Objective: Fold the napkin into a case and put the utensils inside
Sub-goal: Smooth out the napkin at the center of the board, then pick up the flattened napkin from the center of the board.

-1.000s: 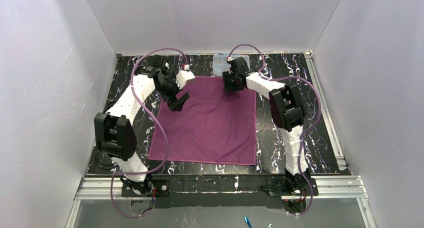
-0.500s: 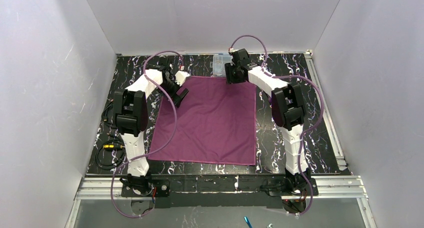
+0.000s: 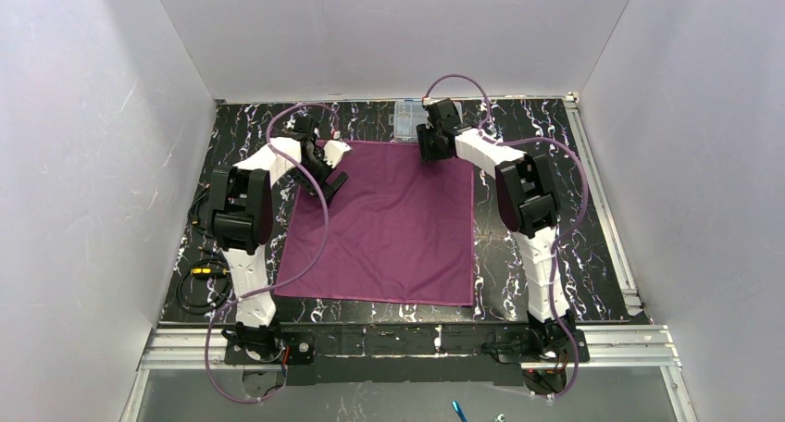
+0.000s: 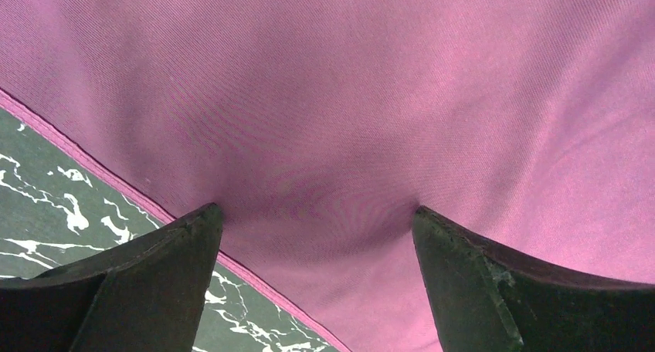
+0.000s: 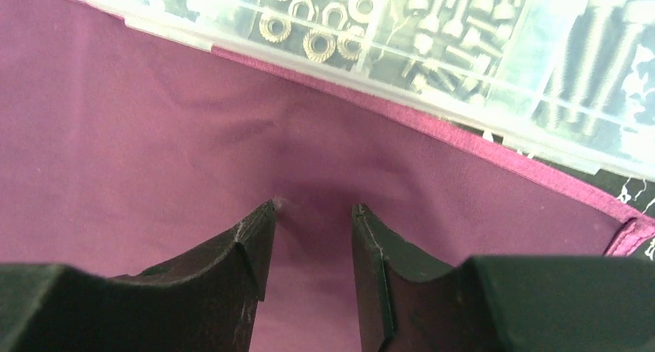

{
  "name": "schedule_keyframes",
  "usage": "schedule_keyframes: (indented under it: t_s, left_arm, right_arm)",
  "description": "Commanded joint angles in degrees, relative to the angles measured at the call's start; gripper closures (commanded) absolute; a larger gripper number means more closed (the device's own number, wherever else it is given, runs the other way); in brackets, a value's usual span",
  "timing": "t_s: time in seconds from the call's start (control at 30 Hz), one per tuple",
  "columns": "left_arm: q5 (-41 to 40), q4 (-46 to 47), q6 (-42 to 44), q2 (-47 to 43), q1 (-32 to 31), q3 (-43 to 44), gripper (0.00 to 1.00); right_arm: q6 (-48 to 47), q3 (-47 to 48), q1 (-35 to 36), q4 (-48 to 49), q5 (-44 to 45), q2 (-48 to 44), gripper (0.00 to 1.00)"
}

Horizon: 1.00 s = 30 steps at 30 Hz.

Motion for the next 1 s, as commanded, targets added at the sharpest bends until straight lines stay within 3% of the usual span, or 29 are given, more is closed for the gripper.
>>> schedule_keyframes:
  t_s: [0.0, 0.37, 0.57, 0.67, 0.73, 0.83, 0.97]
  left_arm:
    - [2.3, -0.5, -1.2, -4.2, 0.3, -3.0, 0.09]
    - [1.0, -0.6, -3.6, -7.1, 0.8, -3.3, 0.06]
    - [3.0, -8.0, -2.6, -9.3, 2.2, 7.3, 0.01]
    - [5.6, -11.9, 0.7, -13.0, 2.3, 9.2, 0.01]
    - [9.9, -17.1, 6.2, -16.7, 2.3, 6.9, 0.02]
    - [15.8, -23.7, 17.9, -24.4, 2.3, -5.3, 0.02]
    - [15.4, -29.5, 32.6, -36.5, 2.2, -22.5, 0.05]
  right_arm:
    - [-0.4, -1.1, -0.1, 5.0, 1.7, 2.2, 0.51]
    - [-0.2, 2.8, 1.1, 6.0, 0.4, 4.1, 0.51]
    - [1.6, -8.3, 3.2, 7.6, 2.4, -11.9, 0.23]
    - [1.0, -13.7, 5.6, 3.2, 4.8, -22.9, 0.14]
    - [0.9, -19.2, 7.6, -1.0, 5.1, -30.1, 0.11]
    - [0.8, -28.4, 11.5, -9.8, 7.3, -40.1, 0.1]
    - [3.3, -42.1, 17.3, -15.9, 7.1, -52.3, 0.09]
